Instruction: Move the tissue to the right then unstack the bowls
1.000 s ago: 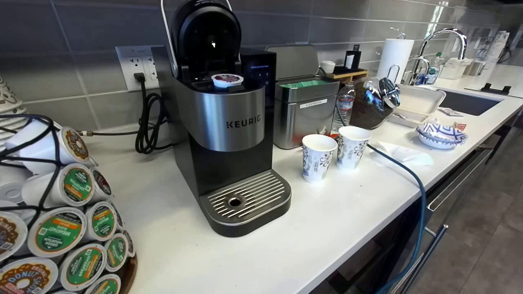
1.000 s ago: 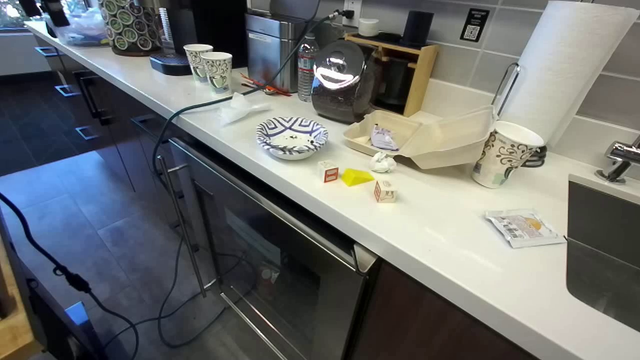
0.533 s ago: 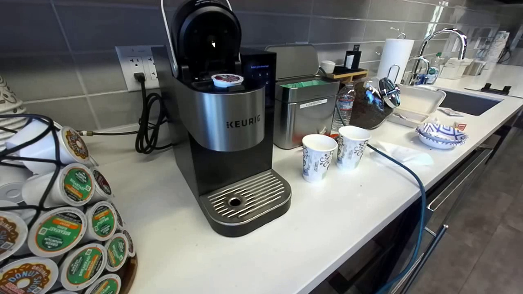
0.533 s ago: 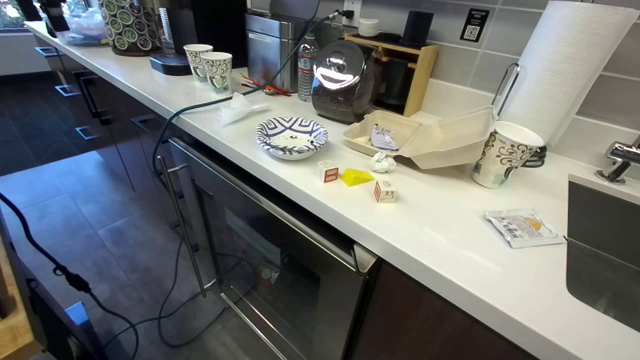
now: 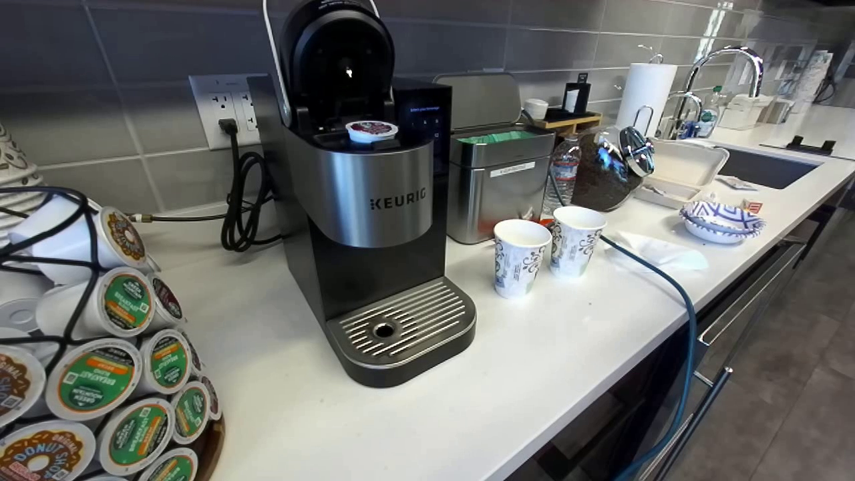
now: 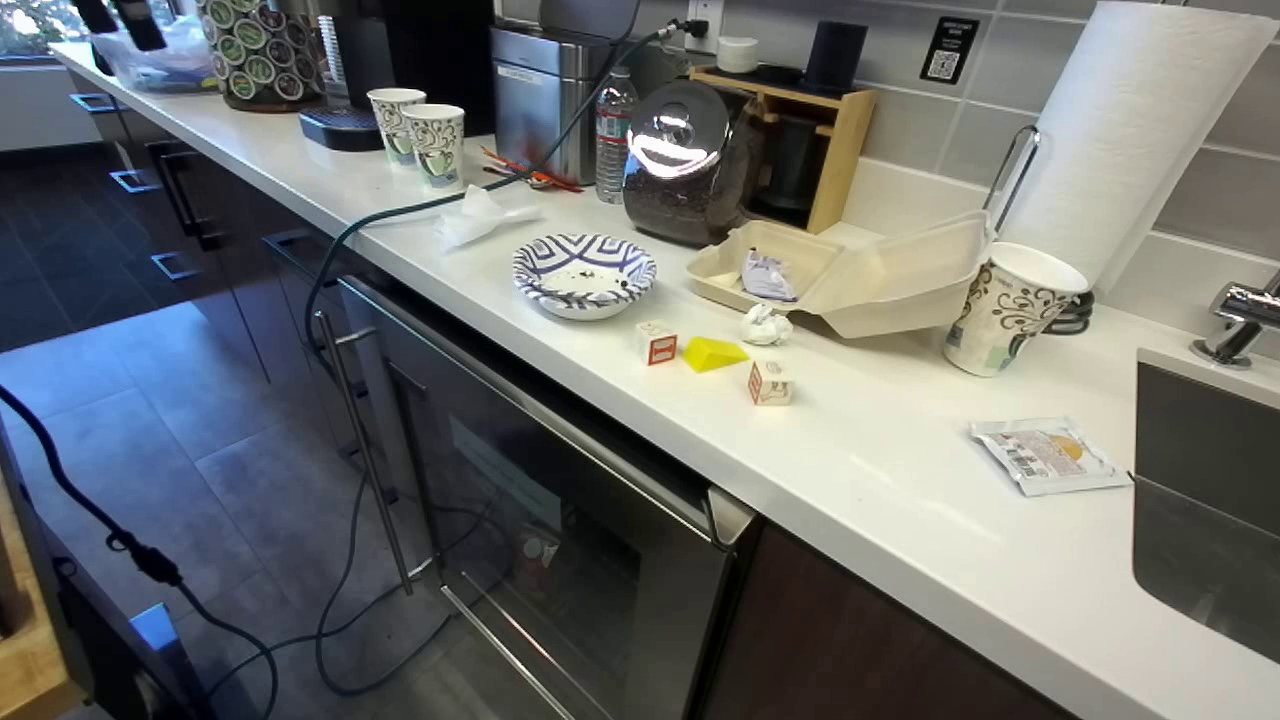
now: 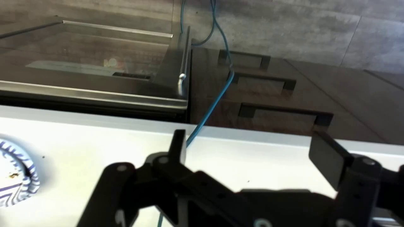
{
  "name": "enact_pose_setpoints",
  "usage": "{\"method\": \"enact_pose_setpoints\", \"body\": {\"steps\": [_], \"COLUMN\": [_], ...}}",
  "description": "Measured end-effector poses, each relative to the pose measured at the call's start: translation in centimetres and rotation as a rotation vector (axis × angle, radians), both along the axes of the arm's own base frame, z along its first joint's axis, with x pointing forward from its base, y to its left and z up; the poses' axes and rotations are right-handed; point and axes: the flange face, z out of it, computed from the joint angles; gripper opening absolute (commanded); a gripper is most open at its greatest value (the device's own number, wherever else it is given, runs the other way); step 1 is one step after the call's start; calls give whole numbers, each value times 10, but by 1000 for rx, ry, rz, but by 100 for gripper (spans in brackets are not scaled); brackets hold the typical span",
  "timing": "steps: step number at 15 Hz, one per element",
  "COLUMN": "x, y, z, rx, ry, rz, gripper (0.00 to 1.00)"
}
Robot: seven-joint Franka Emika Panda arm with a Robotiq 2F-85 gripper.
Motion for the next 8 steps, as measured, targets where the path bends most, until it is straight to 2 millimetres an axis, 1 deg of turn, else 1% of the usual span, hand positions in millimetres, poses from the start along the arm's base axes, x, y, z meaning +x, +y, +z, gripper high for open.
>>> {"method": "enact_pose_setpoints", "body": {"steps": [2,3,5,8], "x": [22,34,59,92], "y": [-17,-27,-43,-60], "z": [-6,-12,-32,-68], "rx": [-37,-56,-83,-99], "ry": [-84,-120,-175,-195], "rz": [-42,-58,-84,-96], "gripper": [100,100,100,100]}}
